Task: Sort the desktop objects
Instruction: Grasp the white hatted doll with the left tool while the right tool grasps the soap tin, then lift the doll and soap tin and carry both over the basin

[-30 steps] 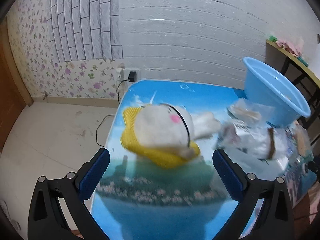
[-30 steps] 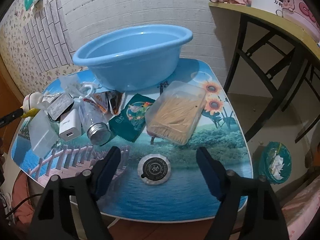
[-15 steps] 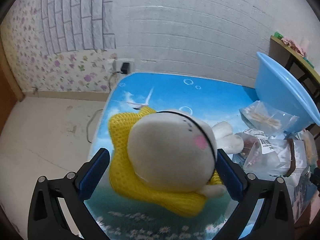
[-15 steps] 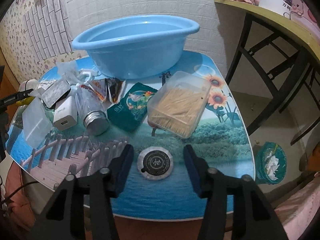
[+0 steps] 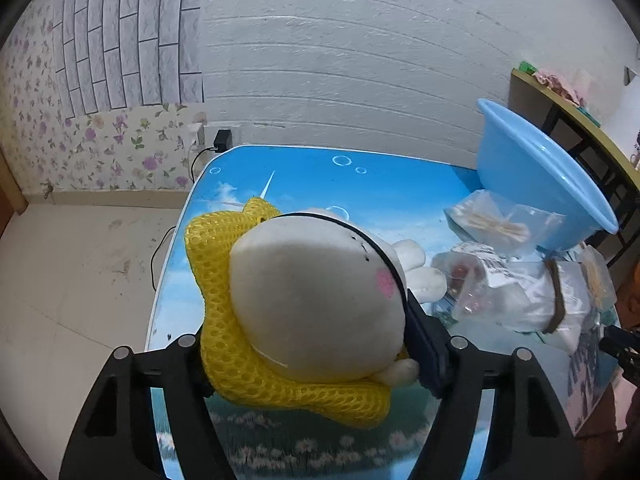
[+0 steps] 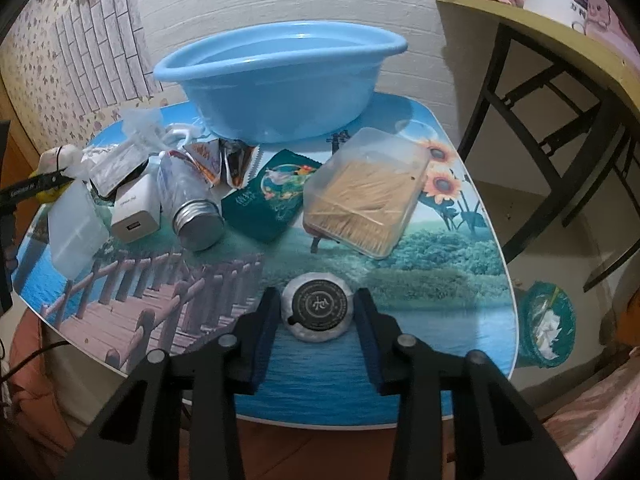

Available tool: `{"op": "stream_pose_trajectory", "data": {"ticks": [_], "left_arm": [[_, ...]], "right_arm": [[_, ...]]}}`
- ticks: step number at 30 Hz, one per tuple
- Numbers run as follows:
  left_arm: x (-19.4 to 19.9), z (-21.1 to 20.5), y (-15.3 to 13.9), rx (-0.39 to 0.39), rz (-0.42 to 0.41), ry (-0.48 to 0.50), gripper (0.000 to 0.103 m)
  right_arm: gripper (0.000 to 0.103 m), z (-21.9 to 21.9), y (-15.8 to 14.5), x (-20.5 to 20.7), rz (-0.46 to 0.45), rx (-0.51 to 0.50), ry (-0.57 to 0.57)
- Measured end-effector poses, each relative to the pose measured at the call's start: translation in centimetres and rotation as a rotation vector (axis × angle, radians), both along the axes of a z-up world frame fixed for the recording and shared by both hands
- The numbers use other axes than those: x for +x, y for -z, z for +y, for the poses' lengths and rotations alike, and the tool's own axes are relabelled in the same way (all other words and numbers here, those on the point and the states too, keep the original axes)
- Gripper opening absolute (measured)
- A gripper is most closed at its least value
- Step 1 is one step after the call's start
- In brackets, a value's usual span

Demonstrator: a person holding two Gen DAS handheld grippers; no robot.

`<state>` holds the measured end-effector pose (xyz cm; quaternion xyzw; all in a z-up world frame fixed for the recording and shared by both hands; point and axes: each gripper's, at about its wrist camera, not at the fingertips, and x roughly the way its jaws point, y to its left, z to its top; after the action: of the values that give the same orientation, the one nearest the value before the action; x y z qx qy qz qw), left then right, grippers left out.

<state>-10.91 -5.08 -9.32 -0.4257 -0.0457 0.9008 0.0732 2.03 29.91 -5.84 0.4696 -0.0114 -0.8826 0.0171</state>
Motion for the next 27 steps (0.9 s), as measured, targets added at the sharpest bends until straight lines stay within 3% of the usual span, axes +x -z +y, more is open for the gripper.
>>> {"op": "stream_pose_trajectory", "data": {"ticks": [12, 19, 27], "left_arm": [[5.8, -0.3, -3.0, -0.013, 0.041, -0.039, 0.072], [8.1, -0.4, -2.3, -0.060, 0.009, -0.042, 0.072], [8.6, -0.3, -1.2, -0.060, -0.027, -0.040, 0.073]], "right_arm": [[0.037, -0.4, -0.7, 0.1, 0.050, -0.028, -0.042], [0.037, -1.1, -0.7, -0.2, 0.060, -0.026, -0.057], [0.037, -1.0, -0.5, -0.2, 0.048, -0.018, -0.048]]}}
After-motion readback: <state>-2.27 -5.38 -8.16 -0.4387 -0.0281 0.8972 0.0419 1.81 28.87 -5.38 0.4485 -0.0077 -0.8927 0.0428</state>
